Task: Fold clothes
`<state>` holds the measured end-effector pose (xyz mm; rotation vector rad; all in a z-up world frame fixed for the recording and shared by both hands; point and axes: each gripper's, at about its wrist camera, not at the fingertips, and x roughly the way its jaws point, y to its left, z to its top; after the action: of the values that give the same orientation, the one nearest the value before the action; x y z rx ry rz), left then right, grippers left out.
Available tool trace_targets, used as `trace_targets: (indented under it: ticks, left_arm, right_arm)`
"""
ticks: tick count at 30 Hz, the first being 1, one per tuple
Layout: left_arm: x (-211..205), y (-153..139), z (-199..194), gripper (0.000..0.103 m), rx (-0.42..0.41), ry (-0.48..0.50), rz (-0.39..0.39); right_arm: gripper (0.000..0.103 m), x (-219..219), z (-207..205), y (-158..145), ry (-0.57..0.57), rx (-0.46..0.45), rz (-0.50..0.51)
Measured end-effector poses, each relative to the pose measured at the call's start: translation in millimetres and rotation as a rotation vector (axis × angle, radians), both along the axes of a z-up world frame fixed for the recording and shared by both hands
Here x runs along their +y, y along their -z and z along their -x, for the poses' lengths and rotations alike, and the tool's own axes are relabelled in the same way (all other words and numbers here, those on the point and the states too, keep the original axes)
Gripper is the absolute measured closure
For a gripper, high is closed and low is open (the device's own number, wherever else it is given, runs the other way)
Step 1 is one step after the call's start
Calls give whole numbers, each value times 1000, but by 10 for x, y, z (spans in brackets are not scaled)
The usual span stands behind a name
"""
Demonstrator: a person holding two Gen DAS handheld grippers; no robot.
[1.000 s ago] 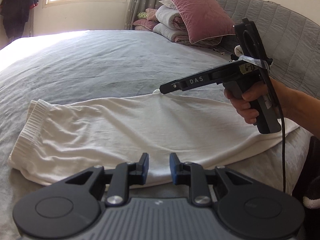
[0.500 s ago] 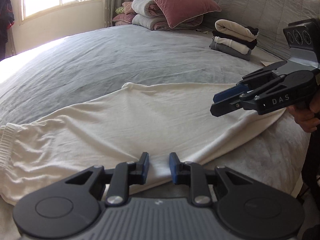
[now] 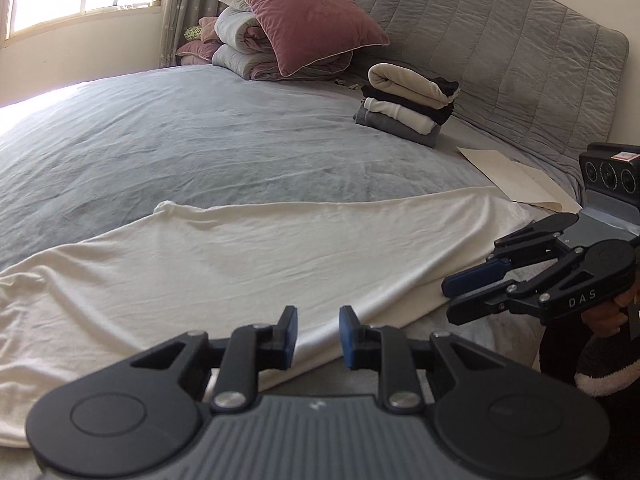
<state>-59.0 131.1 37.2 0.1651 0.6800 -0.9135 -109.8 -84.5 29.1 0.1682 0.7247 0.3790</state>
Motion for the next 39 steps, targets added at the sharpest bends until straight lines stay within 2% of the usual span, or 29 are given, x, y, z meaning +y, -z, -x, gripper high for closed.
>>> trace_targets:
  ticks: [7,11,14,16,17,22,31,34,39]
  left_arm:
    - [-309,-12,64,80,4,118,-21]
    - [-305,-50,108,80,39,191,16]
    - [-298,-38,139,80,43,207,13]
    - [-293,-25,124,80,44,190,1]
    - [-277,-21,110,80,44,179,-3]
    - [-162,-37,50,79,41,135,1]
    - [164,-143,-126,78,40,1,85]
    - [155,-115,-173,78,46,-19,65]
    - [5,22,-151,78,35,0,-68]
  right_arm:
    - [64,-310,36,2,81,-5,11]
    - [67,-230,-90,33,28,-5,82]
    - [68,-93,-203,58,-45,-9,184]
    - [83,-7,-241,85,-83,-29,266]
    - [101,25,-256,95,-100,-36,303]
    - [101,-67,-224,-27,-129,-30,282]
    - [102,-291,-91,-286,-197,-35,175]
    - [102,-248,-119,-250,-219,-16,175]
    - [101,-134,-165,-39,-237,45,225]
